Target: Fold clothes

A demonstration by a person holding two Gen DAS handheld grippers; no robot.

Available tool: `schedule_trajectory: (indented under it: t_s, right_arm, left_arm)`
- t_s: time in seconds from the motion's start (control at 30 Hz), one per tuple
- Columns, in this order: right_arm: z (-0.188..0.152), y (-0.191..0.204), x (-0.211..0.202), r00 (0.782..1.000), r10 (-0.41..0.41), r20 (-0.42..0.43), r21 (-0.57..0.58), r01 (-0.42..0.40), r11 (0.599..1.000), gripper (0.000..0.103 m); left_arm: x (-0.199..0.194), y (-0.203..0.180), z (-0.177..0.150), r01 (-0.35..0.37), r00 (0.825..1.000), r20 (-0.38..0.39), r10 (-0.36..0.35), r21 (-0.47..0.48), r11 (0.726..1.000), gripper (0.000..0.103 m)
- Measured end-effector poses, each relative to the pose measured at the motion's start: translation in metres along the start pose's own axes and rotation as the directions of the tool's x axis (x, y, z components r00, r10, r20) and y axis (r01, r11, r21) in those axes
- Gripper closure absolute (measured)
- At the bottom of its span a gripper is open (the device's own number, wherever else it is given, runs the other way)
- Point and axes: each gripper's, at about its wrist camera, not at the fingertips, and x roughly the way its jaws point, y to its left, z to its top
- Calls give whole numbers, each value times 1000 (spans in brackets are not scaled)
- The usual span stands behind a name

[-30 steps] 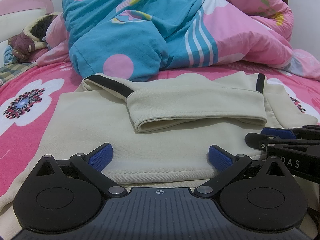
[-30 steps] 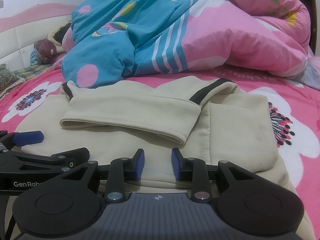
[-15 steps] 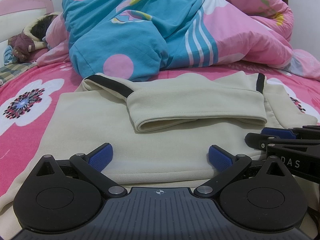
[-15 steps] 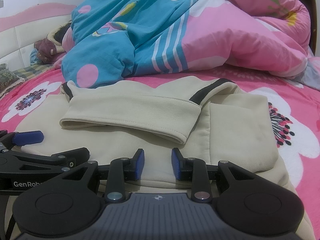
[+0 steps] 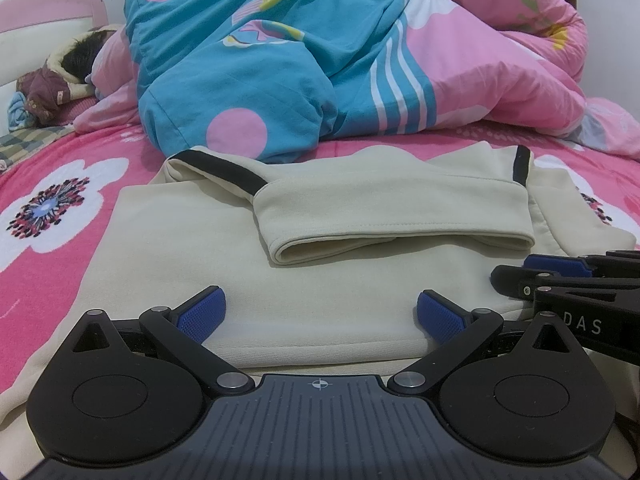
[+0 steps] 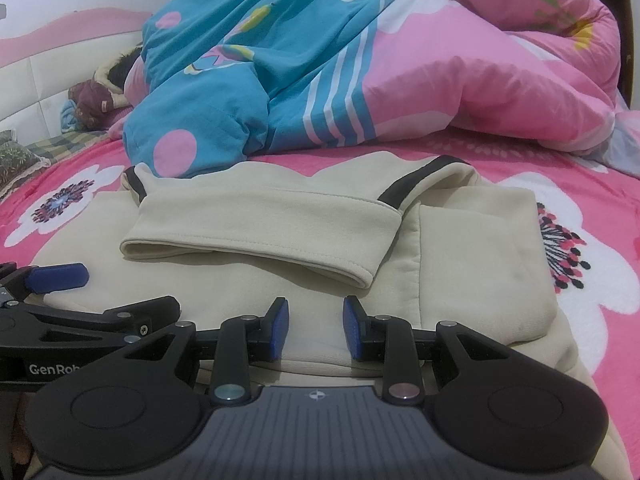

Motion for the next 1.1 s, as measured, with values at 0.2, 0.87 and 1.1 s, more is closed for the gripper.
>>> schedule_trajectory:
  t_s: [0.2,0.87,1.1]
  right_arm:
    - [0,0,0,1000,-2,-3,-2,2,1000,71]
    - [-20,29,-142,998,-38,-51,-12,37,999,46]
    - [-35,47,-181,998,-58,-39,-46,57,997,44]
  left_arm:
    - [0,0,1,-1,1000,-3,1,-1,1000,0]
    - [-132,-3,-5,-102,995,-21,101,-23,995,0]
    - [-165,3,-23,-132,991,-27,131,-32,991,0]
